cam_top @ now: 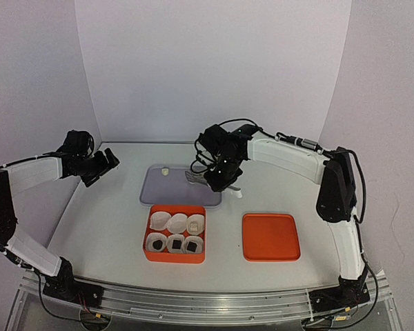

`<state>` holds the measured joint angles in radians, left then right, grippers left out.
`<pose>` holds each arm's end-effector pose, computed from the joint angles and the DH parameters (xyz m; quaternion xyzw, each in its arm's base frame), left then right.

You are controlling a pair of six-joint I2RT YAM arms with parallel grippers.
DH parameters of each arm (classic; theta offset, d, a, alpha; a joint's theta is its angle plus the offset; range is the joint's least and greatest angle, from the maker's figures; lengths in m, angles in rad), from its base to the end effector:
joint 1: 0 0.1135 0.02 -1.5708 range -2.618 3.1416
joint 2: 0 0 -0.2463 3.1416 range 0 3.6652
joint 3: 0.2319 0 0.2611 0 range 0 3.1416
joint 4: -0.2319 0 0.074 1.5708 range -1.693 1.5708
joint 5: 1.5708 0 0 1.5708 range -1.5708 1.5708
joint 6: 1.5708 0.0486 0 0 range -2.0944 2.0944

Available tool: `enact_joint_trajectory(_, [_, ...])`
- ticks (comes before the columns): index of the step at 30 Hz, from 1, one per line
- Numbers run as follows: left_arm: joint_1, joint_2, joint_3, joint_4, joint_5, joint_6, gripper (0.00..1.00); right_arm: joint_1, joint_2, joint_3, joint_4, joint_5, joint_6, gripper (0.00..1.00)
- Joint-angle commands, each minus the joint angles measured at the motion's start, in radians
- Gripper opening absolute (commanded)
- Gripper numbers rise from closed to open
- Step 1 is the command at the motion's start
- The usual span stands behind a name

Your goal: Pack the chocolate

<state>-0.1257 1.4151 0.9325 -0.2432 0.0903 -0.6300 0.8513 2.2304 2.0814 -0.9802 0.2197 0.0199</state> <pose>0.3232 -0.0453 0.2108 -0.2094 0.8869 -0.1894 0.3655 0.3263 0.3563 0.2200 -0.3697 0.8969 -0.0051 0.2425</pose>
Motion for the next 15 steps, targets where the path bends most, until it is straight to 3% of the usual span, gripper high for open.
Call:
enact_joint_trajectory(1, [-0.003, -0.027, -0.001, 0.023, -0.012, -0.012, 1.0, -0.001, -0.144, -0.024, 0.029, -0.094, -0.087, 0.0])
enact_joint_trajectory(15, [-0.003, -0.053, -0.005, 0.005, -0.027, -0.008, 1.0, 0.027, -0.345, -0.266, 0.041, -0.391, -0.373, 0.0])
